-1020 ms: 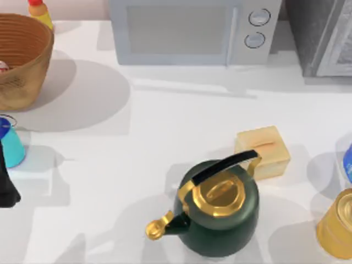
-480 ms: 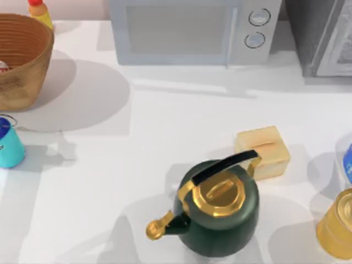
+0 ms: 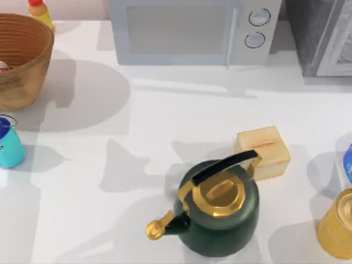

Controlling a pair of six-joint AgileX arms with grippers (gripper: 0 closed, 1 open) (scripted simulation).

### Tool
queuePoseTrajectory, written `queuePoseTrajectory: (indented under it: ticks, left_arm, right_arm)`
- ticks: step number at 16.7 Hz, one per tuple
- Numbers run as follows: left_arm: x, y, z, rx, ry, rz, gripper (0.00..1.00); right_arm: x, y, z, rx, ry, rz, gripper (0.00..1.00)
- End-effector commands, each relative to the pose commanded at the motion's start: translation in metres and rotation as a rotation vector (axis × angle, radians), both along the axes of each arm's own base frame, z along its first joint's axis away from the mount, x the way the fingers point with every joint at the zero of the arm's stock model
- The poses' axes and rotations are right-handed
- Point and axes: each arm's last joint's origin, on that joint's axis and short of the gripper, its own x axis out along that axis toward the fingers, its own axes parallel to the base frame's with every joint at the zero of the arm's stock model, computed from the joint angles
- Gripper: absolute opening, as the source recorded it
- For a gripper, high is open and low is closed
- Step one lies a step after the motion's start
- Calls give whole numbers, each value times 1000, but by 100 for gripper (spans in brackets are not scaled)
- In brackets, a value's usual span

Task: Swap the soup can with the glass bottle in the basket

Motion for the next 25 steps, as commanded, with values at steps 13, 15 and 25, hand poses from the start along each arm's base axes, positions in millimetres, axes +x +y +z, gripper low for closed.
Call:
queuePoseTrajectory:
  ticks: [13,15,25]
  left_arm:
    - [188,55,-133,-47,593,-9,100]
    - [194,58,-147,-52,626,-11,100]
    - [198,57,-167,-54,634,-11,100]
  right_arm:
    - [0,0,0,0,0,0,100]
    - [0,0,0,0,0,0,100]
    - [0,0,0,0,0,0,100]
